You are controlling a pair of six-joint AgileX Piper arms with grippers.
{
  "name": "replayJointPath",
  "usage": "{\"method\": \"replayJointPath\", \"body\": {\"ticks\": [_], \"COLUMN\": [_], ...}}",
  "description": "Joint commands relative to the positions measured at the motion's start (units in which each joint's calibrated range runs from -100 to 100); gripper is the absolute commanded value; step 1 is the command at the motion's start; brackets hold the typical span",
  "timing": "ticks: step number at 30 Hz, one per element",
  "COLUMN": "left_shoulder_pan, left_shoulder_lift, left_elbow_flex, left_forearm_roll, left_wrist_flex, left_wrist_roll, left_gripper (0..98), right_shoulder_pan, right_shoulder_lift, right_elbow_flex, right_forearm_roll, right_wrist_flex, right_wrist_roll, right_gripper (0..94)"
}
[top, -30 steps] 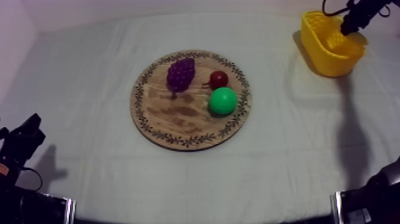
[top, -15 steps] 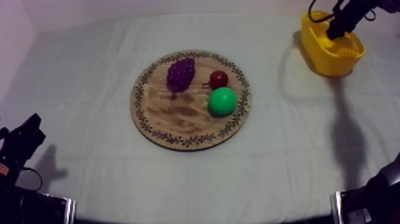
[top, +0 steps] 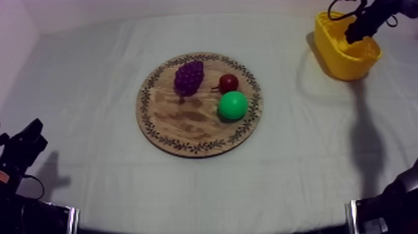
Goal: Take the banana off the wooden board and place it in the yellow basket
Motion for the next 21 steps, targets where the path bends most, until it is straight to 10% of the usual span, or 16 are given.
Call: {"method": "replayJointPath", "body": {"ticks": [1, 7, 21], "left_shoulder_pan": [0.0, 0.0, 0.0], "left_shoulder_lift": [0.0, 0.0, 0.0], "left_elbow_flex": [0.0, 0.0, 0.0], "left_forearm_roll": [-0.01, -0.01, -0.01], "left_wrist_flex": [0.0, 0.0, 0.0], "left_wrist_roll": [0.0, 0.0, 0.0], "left_gripper": [0.1, 0.1, 0.1], "right_shoulder_pan": [0.0, -0.1, 2.0], "right_shoulder_lift": [-1.3, -9.3, -42.8], "right_elbow_flex": [1.1, 7.4, 38.0], "right_forearm_roll": [0.1, 0.6, -0.3], "right_wrist_flex": [-0.9, -5.2, -19.5], "right_wrist_roll": [-0.5, -3.4, -12.5], "right_gripper": [23.2, 3.4, 0.7]}}
